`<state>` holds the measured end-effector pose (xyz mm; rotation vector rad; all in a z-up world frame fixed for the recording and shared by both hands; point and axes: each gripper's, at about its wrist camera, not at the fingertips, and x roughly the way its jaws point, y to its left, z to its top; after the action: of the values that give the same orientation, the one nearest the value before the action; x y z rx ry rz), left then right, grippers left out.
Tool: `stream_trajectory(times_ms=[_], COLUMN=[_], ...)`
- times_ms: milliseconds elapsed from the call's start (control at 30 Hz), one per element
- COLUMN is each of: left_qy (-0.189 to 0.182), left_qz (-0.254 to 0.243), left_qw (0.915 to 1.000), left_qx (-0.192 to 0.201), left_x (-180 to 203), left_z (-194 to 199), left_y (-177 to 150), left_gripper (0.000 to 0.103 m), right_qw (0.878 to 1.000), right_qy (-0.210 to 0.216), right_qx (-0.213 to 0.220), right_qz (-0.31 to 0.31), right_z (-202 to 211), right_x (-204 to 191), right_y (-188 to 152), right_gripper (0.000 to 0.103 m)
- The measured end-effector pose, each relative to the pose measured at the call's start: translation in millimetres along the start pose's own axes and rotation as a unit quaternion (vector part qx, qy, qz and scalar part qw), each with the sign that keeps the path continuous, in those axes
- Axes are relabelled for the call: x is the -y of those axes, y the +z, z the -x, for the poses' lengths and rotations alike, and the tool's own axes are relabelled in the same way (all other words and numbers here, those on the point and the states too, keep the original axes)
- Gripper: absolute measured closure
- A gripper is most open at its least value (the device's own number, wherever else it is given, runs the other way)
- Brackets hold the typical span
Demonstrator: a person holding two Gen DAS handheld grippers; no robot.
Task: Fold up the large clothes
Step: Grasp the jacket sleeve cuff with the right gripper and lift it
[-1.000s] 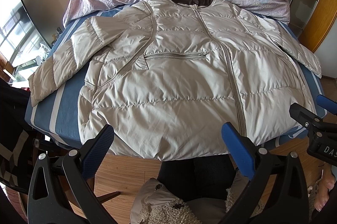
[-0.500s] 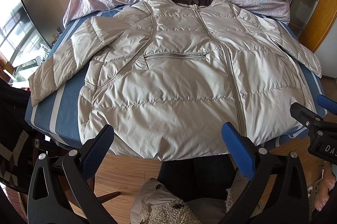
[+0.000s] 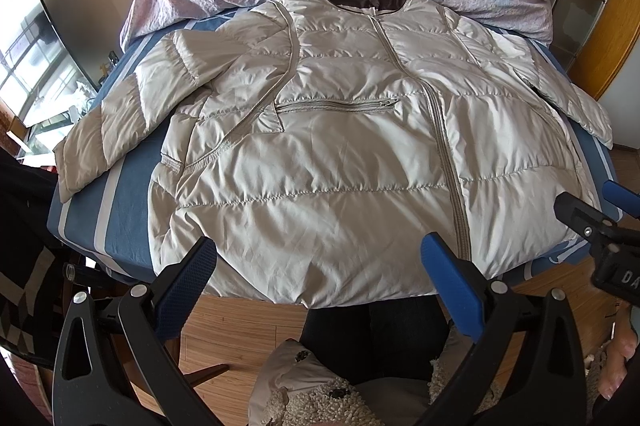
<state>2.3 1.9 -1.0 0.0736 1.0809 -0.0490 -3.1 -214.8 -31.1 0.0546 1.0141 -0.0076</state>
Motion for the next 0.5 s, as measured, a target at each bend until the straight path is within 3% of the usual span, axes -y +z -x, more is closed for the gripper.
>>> stream_trajectory(times_ms=[200,333,500], left_qy=[-0.030,-0.063,-0.103], left_qz=[0.005,0.014,0.010], left_qw=[0.9995,0.9977,0.9944], left_qx=[-0.012,-0.020,-0.018], left_x=[-9.9,-16.5,-19.9], left_z=[-11.9,-22.5,-32.1], left_y=[10.2,20.6,36.1], left_gripper=[0.001,0.001,0.001], right_qw=[0.990,0.974,0.936], right_qy=[0.107,0.117,0.099], right_qx=[0.023,0.059,0.077], right_qz=[-0.088,-0.183,-0.330], right_z=[-13.2,-18.2,-46.5], right_x=[48.2,103.9,190.8], right_y=[20.5,34.4,49.4], right_gripper=[0.002,0.002,0.002])
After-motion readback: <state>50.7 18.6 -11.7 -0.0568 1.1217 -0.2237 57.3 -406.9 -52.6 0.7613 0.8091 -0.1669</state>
